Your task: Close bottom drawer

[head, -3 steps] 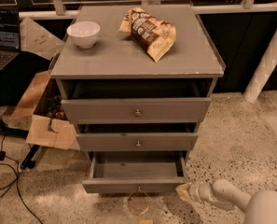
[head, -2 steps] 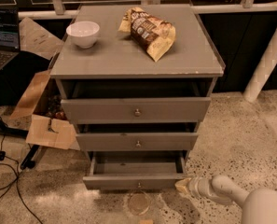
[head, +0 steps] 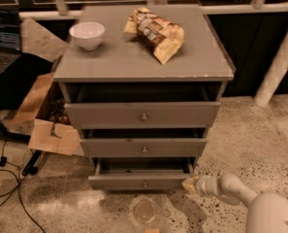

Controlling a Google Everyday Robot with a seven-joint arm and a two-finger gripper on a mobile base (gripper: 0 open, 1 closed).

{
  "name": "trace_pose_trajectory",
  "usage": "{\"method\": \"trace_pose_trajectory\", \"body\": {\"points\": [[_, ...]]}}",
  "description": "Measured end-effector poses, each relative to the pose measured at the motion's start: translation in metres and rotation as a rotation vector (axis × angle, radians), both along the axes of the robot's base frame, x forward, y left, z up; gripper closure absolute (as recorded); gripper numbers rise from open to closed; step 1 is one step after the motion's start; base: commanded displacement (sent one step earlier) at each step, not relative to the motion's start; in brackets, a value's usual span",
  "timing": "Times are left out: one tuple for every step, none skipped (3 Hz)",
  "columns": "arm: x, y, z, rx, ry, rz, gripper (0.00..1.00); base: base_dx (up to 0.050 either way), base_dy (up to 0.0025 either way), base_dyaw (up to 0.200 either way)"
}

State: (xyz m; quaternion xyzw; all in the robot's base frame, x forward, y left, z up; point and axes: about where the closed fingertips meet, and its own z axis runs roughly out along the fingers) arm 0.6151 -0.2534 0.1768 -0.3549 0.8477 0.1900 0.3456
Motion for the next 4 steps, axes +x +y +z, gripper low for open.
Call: {"method": "trace_pose_trajectory", "body": {"points": [[-0.001,0.0,0.0,0.0,0.0,0.0,1.0,0.0,0.0,0.0],[0.028,0.001,0.006,-0.01,-0.035,-0.013,1.0,0.0,0.0,0.0],[0.028,0.0,0.006,-0.01,-0.038,-0.014,1.0,0.0,0.0,0.0],[0.051,0.001,0.008,-0.018,-0.058,-0.028,1.0,0.0,0.0,0.0]]}}
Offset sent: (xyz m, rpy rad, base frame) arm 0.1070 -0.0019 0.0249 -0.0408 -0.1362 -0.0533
